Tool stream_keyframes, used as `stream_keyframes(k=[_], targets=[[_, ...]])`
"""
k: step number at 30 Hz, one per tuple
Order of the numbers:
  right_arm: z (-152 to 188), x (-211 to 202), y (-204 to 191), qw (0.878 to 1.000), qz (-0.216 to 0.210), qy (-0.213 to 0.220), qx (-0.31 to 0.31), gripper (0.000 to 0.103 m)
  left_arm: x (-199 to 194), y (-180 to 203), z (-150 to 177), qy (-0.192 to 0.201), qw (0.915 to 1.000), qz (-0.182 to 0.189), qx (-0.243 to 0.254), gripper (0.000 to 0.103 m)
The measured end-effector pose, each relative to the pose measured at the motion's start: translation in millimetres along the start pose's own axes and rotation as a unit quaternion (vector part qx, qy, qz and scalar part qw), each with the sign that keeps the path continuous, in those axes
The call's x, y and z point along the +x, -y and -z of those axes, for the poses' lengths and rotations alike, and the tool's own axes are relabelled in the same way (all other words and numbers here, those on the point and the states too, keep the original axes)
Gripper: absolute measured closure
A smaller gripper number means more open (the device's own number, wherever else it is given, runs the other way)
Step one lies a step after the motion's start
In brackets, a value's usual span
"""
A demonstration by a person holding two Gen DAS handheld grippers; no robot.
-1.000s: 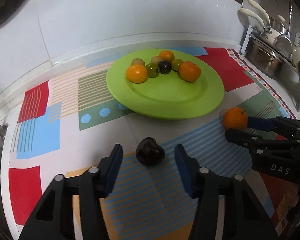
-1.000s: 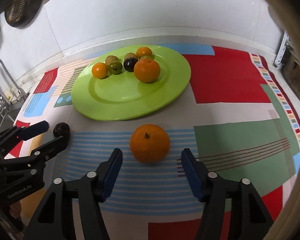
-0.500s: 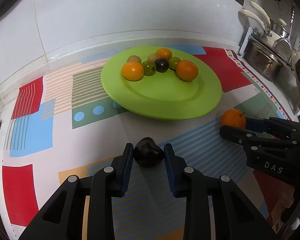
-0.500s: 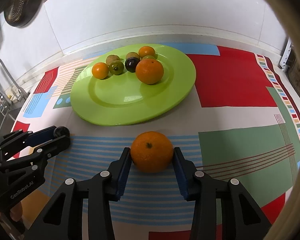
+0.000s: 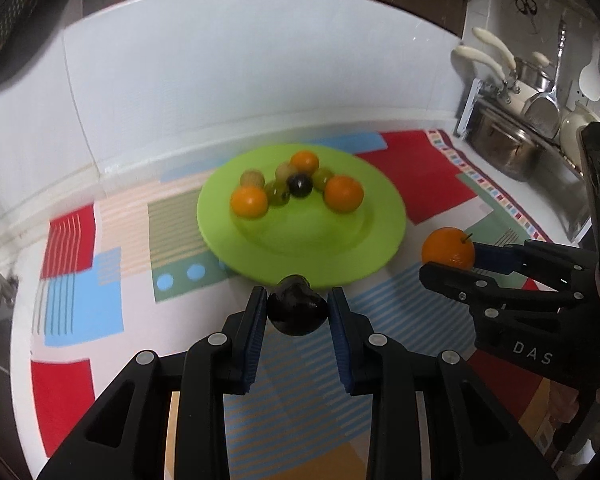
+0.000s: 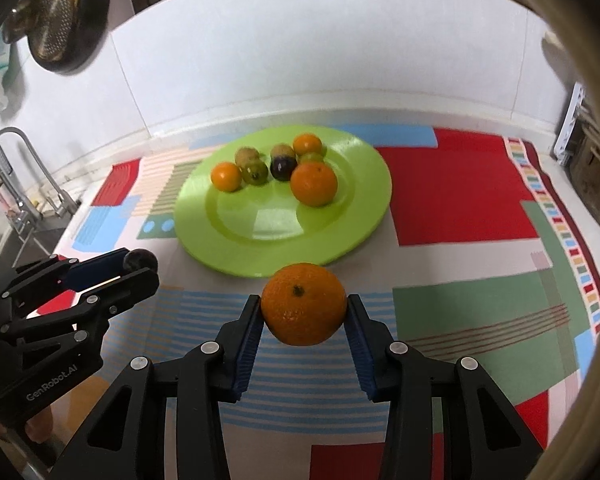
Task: Organize fruits
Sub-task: 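Carry the plum and orange over the light-green plate with both grippers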
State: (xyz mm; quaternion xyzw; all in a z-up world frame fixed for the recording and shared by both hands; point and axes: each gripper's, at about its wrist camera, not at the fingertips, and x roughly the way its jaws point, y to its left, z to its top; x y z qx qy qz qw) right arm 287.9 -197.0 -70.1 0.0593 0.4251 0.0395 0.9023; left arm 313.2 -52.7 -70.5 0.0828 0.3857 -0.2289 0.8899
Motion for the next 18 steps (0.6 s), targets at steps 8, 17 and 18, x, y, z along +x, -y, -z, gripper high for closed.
stream_keyframes(k=[8,17,18], targets=[[-18,1,-4,1.000,-0.001,0.016,-0.018,0.061,6,-2,-21,0.011,0.9999,0.007,0.006,0.072],[-43,21,-5,0.999,-0.009,0.020,-0.029,0.061,36,-14,-46,0.007,0.9998,0.014,0.009,0.072],[-46,25,-4,0.999,-0.010,0.018,-0.029,0.061,40,-16,-47,0.005,0.9998,0.015,0.010,0.072]])
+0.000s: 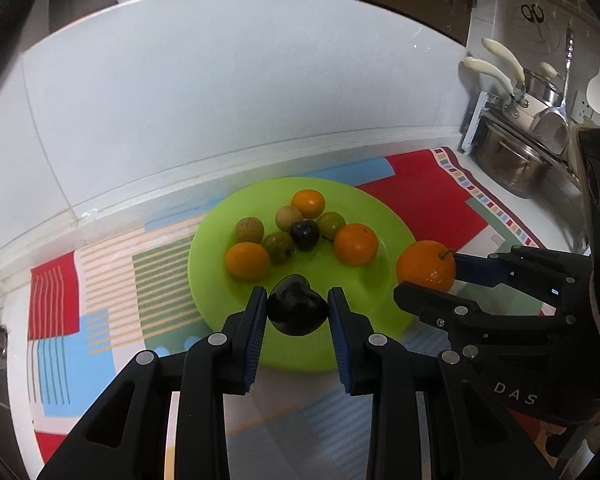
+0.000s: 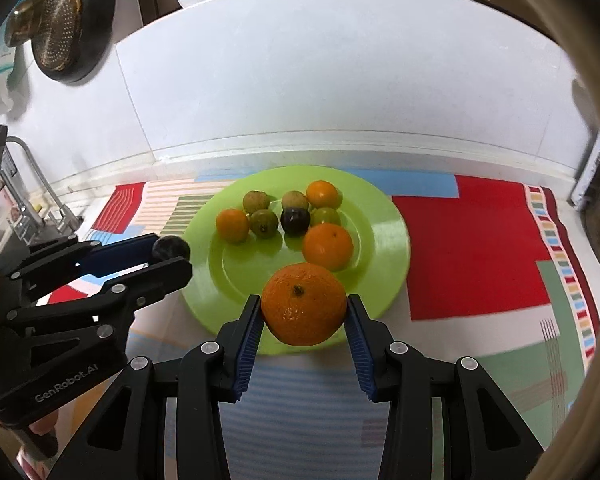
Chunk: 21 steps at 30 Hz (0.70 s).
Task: Organize fruits
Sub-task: 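Carry the plum and orange over the light-green plate with both grippers, then lower the plum and orange onto the plate and open both grippers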
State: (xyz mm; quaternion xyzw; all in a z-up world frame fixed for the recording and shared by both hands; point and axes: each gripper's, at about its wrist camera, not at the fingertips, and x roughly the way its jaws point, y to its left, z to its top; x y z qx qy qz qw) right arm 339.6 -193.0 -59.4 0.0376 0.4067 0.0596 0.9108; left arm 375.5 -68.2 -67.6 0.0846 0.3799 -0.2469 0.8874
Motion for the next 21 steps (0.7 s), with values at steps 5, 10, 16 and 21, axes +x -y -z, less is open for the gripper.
stream_keyframes(k=[5,10,16,21], targets=[[-6,14,-1,1.000,-0.001,-0.007,-0.005,0.061,16,-6,-3,-0.008,1.0000,-0.002,0.001,0.072],[-7,27,1,1.000,-0.005,-0.016,-0.006,0.061,23,-7,-3,-0.011,0.9999,-0.003,0.008,0.067],[-6,22,3,1.000,-0.006,-0.005,0.006,0.053,8,-10,2,-0.001,0.9994,-0.033,-0.004,0.065],[2,-1,1,1.000,0.021,0.014,0.006,0.052,-24,-8,14,0.013,0.9981,-0.056,-0.020,0.062]])
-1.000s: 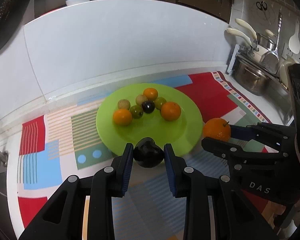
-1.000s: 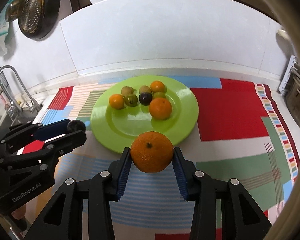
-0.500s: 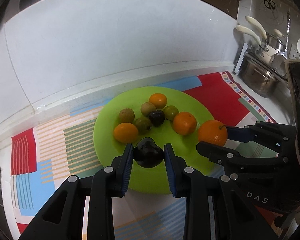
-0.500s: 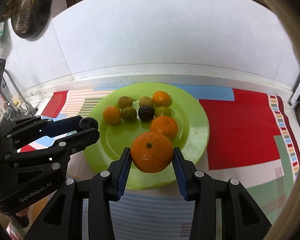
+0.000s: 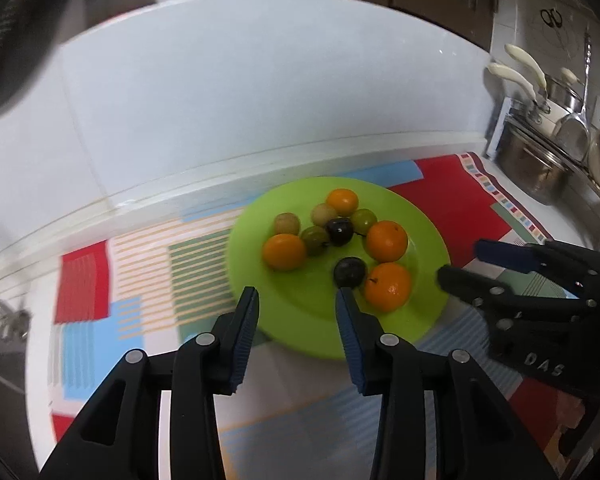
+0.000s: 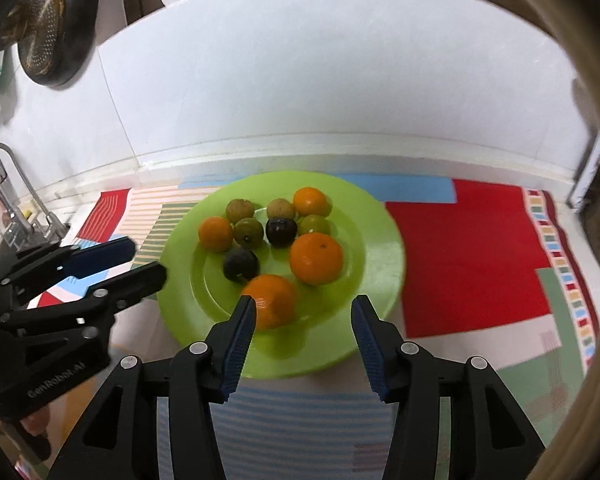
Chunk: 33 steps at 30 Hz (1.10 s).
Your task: Organize fruits
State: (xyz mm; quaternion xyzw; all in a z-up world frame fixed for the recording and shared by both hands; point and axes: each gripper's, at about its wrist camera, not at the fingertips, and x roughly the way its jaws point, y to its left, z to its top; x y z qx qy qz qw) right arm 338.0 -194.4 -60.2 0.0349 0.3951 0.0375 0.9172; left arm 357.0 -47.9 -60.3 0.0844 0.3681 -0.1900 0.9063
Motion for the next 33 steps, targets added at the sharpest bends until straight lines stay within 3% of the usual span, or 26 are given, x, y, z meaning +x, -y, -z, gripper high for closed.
stream_keyframes(k=[2,4,9,12,22,24,33], targets=[[4,-13,0,1.000,0.007,0.010,0.005,0.052,-15,1,4,0.010,0.9999,-0.012,-0.005,0.059],[9,-27,0,1.000,0.015,0.018,0.013,0.045,-32,3,8,0.019,0.9996,-0.019,-0.008,0.054],[22,-64,-5,0.999,0.019,0.040,0.026,0.043,-72,6,17,0.049,0.9985,-0.022,-0.014,0.045],[30,-88,-10,0.997,0.023,0.060,0.030,0.036,-98,8,24,0.069,0.9970,-0.029,-0.015,0.039],[58,-150,-26,0.993,0.051,0.102,0.031,0.033,-166,18,45,0.127,0.9903,-0.054,-0.016,0.016],[64,-162,-27,0.991,0.057,0.112,0.035,0.029,-178,22,50,0.136,0.9891,-0.057,-0.010,0.016],[90,-211,-24,0.988,0.049,0.142,0.023,0.029,-222,49,76,0.160,0.9832,-0.081,-0.031,0.009]])
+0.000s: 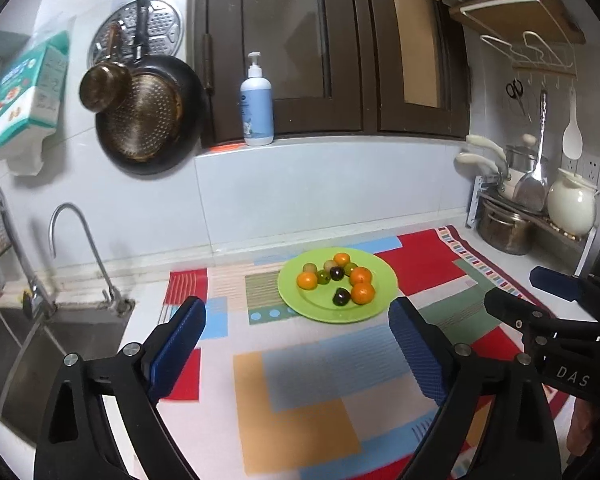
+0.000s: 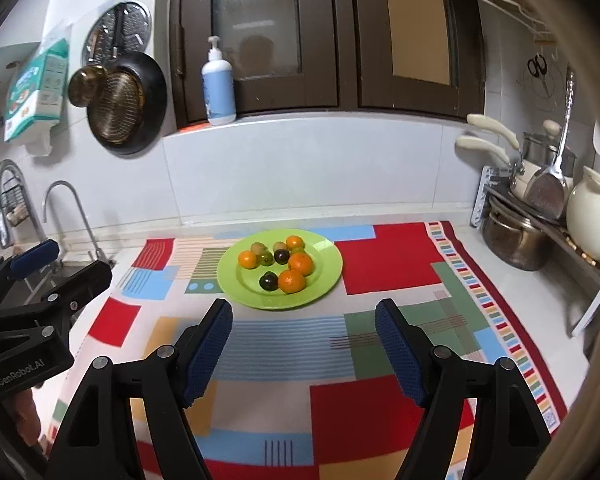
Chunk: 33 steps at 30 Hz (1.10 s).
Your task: Organize fruits
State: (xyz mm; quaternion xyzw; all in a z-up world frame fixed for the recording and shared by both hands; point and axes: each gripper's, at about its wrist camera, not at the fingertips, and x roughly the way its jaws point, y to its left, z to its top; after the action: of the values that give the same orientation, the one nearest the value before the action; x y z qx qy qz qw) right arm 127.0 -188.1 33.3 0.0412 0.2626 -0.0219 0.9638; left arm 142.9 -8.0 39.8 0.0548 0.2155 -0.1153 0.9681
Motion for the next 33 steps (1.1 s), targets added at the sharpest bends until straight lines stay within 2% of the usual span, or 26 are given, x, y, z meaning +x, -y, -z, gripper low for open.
stream_keyframes(k=[8,19,33], targets=[[17,-41,13,1.000,-0.018,0.004,-0.010,0.029,-42,18,23,-0.007,0.9998,-0.012,-0.017,0.006],[41,-89,20,0.999,-0.033,0.015,-0.009,0.029,-94,33,38,0.012,0.9996,-0.022,-0.011,0.000],[55,-119,22,0.999,-0.039,0.023,-0.006,0.029,-126,38,49,0.014,0.9992,-0.031,-0.019,0.000]])
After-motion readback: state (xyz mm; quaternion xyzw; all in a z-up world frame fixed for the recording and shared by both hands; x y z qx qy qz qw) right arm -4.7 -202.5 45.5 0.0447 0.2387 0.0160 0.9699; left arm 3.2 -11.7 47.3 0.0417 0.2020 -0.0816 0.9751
